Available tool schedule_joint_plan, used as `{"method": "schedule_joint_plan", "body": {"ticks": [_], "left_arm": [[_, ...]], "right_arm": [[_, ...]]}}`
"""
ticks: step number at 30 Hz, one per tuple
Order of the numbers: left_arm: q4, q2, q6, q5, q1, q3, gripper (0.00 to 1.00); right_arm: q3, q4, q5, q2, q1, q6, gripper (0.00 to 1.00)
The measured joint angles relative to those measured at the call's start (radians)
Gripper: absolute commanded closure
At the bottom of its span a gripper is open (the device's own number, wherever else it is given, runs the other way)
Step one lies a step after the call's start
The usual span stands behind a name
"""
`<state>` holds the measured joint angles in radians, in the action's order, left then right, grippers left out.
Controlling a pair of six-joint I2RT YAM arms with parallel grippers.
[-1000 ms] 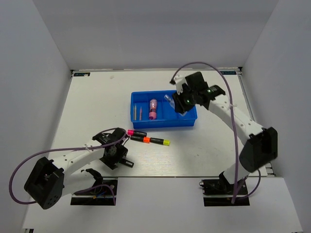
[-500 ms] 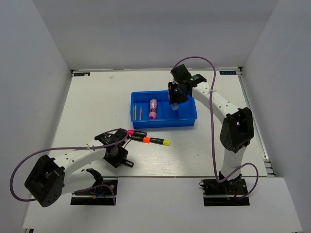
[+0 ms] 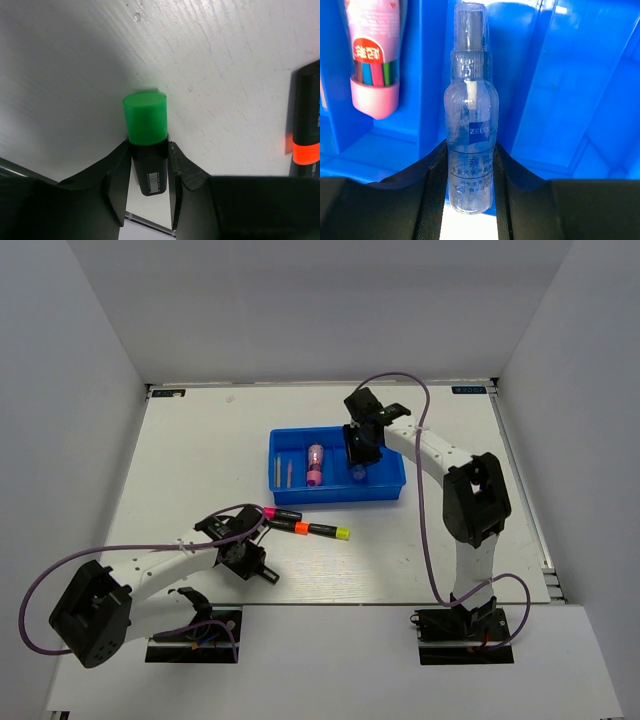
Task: Sort the stationery into containers
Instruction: Pick up the pen from the center of the board, then place the pen in the storage box.
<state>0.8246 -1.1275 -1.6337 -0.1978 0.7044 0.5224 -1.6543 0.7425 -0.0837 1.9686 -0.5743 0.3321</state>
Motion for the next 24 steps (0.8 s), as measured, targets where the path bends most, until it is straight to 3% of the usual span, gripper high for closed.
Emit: {"method": "schedule_joint_plan", "body": {"ticks": [2, 3, 4, 6, 9, 15, 17, 18, 19, 24], "left_arm": [[-0.013, 0.001, -0.001, 0.003, 0.001, -0.003, 0.91], [-0.018, 0.002, -0.001, 0.004, 0.002, -0.003, 0.95], [-0.021, 0.003, 0.000, 0.004, 0.003, -0.004, 1.00], [-0.025, 0.007, 0.001, 0.003, 0.006, -0.006, 1.00], [-0.023, 0.017, 0.003, -0.004, 0.016, -0.008, 1.00], [0.048, 0.042, 0.018, -0.060, 0.095, 0.000, 1.00], [0.100, 0.053, 0.039, -0.095, 0.135, 0.032, 1.00], [0.117, 0.059, 0.055, -0.116, 0.151, 0.053, 1.00], [0.136, 0.063, 0.078, -0.134, 0.169, 0.085, 1.00], [0.125, 0.037, 0.298, -0.191, 0.229, 0.332, 1.00]], "right_arm": [[0.000, -0.015, -0.002, 0.002, -0.002, -0.003, 0.68], [0.000, -0.020, -0.004, 0.002, -0.002, -0.005, 0.55], [0.000, -0.023, -0.003, 0.002, -0.002, -0.006, 0.49], [0.000, -0.035, 0.001, 0.002, -0.002, -0.014, 0.38], [0.000, -0.044, 0.013, 0.002, -0.002, -0.027, 0.30], [0.041, -0.058, 0.039, -0.028, -0.002, -0.051, 0.29], [0.052, -0.054, 0.047, -0.053, -0.003, -0.062, 0.50], [0.056, -0.054, 0.051, -0.068, -0.003, -0.065, 0.69], [0.066, -0.061, 0.055, -0.092, -0.003, -0.081, 1.00], [0.245, -0.122, 0.098, -0.348, 0.002, -0.244, 1.00]]}}
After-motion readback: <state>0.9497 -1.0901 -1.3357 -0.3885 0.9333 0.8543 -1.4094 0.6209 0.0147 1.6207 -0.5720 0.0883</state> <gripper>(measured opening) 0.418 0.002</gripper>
